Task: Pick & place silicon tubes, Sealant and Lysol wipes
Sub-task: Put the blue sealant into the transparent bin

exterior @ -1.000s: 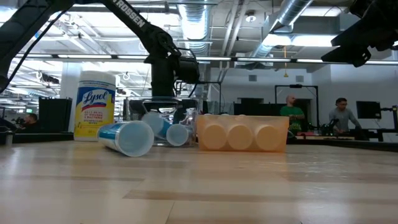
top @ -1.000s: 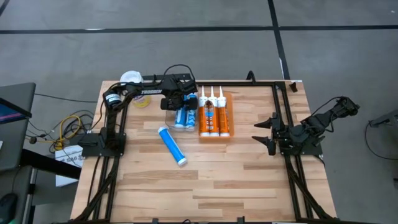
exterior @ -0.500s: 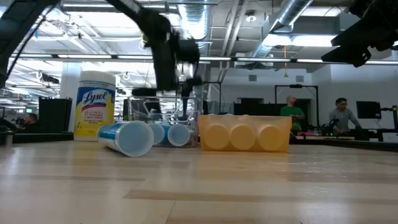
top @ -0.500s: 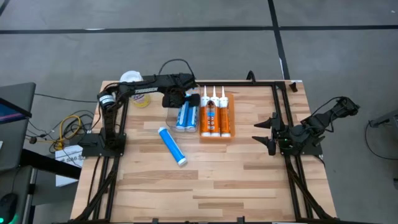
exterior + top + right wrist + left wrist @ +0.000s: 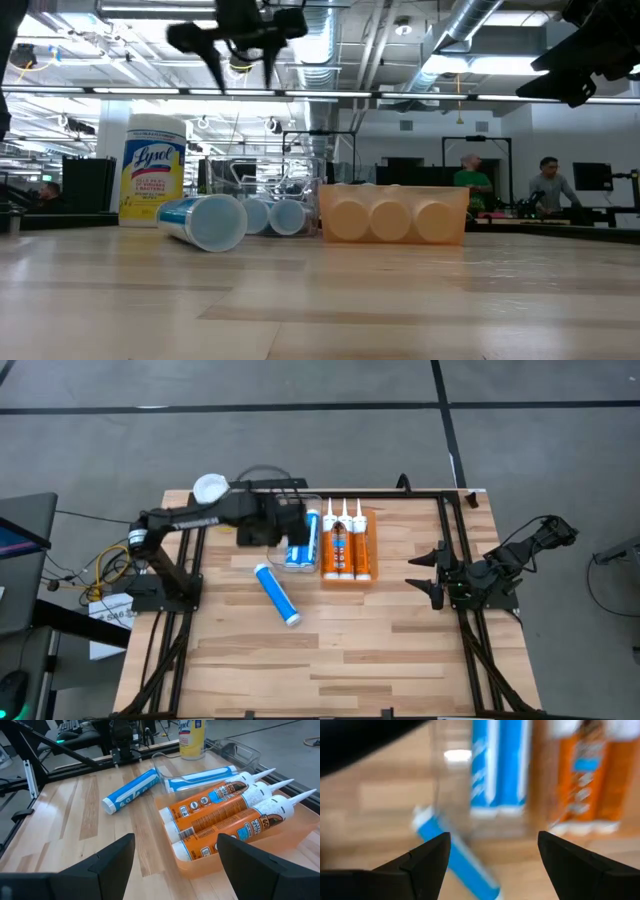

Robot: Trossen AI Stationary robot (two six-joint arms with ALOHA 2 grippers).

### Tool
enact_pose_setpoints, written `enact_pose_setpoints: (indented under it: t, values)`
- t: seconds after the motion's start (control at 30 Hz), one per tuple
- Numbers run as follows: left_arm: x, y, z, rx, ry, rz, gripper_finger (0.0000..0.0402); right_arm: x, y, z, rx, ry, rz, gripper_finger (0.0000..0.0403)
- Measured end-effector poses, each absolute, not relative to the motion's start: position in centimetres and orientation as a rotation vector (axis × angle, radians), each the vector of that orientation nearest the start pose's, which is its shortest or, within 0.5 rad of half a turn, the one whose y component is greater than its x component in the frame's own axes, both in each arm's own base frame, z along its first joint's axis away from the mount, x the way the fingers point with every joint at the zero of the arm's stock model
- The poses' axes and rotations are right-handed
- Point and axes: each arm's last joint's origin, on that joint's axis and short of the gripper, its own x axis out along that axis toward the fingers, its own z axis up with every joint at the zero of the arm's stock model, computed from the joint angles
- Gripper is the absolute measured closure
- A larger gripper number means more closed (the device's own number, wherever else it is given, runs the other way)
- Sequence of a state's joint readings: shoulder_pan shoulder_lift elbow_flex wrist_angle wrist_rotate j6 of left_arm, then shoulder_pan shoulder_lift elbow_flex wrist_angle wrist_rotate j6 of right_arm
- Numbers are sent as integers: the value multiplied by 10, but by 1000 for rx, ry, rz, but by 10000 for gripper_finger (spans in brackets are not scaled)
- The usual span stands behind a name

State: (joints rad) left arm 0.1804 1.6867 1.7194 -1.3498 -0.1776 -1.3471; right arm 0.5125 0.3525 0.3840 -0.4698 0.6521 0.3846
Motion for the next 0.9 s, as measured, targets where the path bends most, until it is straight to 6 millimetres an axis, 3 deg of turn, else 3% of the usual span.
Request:
enact_pose_setpoints:
  t: [0.2, 0.43, 0.57, 0.9]
  values:
    - [319, 4, 312, -1188, 900, 1259, 109, 94, 32, 224, 139, 332, -204, 127]
    - [311, -29, 259, -1321, 858, 1446, 109, 94, 33, 224, 141, 330, -202, 127]
    - [305, -35, 234, -1379, 843, 1521, 109, 94, 33, 224, 141, 330, -202, 127]
    - [309, -31, 198, -1484, 786, 1461, 109, 94, 35, 223, 125, 357, -127, 127]
